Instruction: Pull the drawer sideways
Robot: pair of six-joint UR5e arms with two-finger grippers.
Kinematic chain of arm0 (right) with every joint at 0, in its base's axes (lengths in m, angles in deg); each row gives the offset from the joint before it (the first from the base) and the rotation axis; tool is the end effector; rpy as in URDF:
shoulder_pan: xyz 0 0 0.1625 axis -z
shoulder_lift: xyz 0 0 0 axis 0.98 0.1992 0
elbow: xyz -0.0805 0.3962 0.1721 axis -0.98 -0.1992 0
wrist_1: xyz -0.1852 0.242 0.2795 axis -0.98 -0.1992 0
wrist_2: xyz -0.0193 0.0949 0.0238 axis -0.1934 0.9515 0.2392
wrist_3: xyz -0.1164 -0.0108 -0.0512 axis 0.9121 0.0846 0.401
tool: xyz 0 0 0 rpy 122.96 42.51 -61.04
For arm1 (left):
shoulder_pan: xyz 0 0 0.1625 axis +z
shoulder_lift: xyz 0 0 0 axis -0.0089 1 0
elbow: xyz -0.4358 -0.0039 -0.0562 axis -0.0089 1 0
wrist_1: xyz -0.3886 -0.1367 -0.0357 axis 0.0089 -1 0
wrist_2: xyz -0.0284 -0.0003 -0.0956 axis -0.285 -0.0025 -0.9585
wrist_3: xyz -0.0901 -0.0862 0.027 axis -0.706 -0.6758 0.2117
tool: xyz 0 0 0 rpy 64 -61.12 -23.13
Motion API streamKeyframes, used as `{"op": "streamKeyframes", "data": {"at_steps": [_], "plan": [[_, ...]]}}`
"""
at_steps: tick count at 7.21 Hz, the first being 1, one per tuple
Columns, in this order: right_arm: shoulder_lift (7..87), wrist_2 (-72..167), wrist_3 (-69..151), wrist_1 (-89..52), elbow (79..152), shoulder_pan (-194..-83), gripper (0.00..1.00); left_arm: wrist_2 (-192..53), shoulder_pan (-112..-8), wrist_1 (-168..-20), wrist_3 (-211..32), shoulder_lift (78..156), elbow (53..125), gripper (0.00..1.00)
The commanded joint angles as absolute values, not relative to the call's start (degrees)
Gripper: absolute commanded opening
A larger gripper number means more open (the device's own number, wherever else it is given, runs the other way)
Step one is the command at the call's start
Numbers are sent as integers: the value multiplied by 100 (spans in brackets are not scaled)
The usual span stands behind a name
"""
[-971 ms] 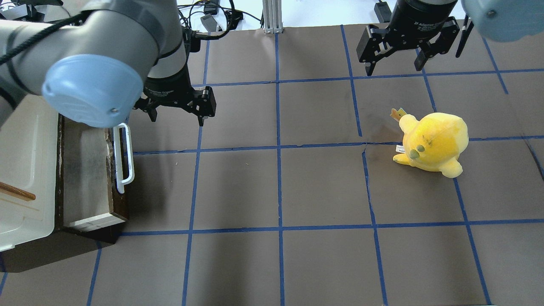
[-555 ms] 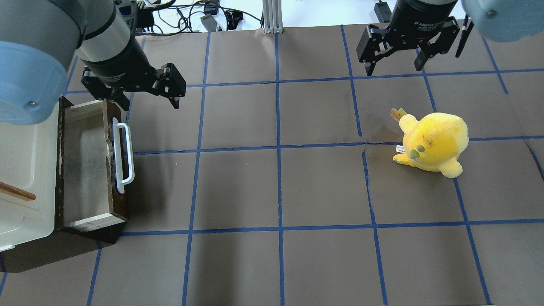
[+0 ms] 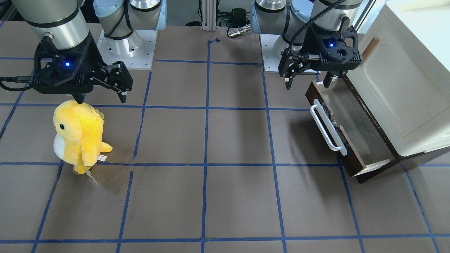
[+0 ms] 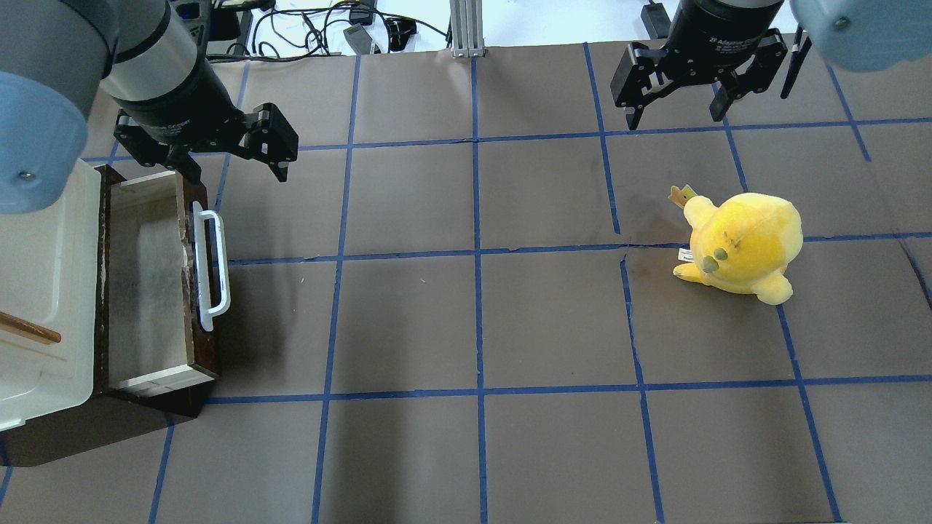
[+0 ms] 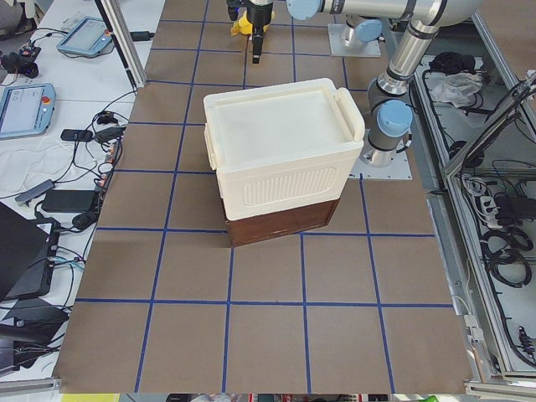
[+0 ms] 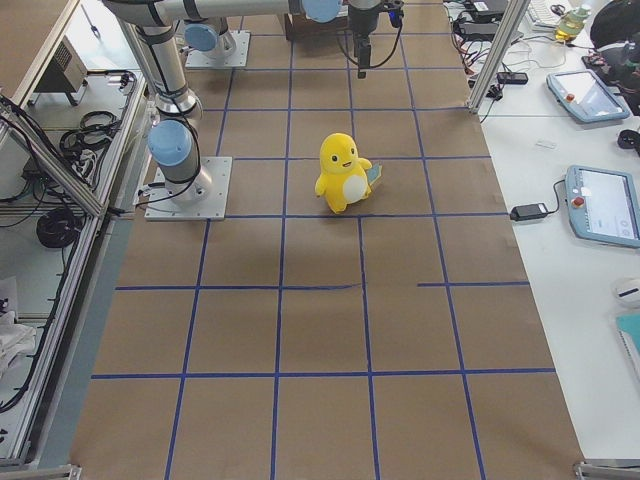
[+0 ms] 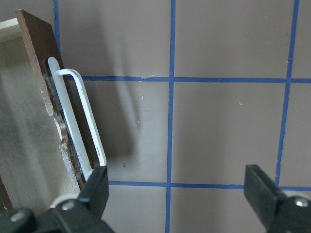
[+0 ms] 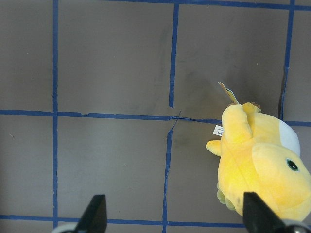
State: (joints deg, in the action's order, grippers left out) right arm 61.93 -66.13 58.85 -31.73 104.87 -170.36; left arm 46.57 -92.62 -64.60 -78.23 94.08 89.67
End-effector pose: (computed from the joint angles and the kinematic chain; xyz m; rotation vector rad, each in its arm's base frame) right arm 0.1493 -0.5303 0.4952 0.0842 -3.1307 0.0720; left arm -0.1406 -0.4720 0.4935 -0.0383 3.0632 -0.1417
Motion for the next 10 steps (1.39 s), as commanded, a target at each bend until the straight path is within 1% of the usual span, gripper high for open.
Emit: {"op": "streamKeyframes", "data": {"at_steps": [1,10], "plan": [[6193,-6613,5892,-3173,10487,-17036,100,4721,-9262,-6460,-7823,9365,8983,100],[6193,-6613,5884,-3173,10487,-17036,100,4344,-9244,-6178,-7358,9400,9010,100]]}}
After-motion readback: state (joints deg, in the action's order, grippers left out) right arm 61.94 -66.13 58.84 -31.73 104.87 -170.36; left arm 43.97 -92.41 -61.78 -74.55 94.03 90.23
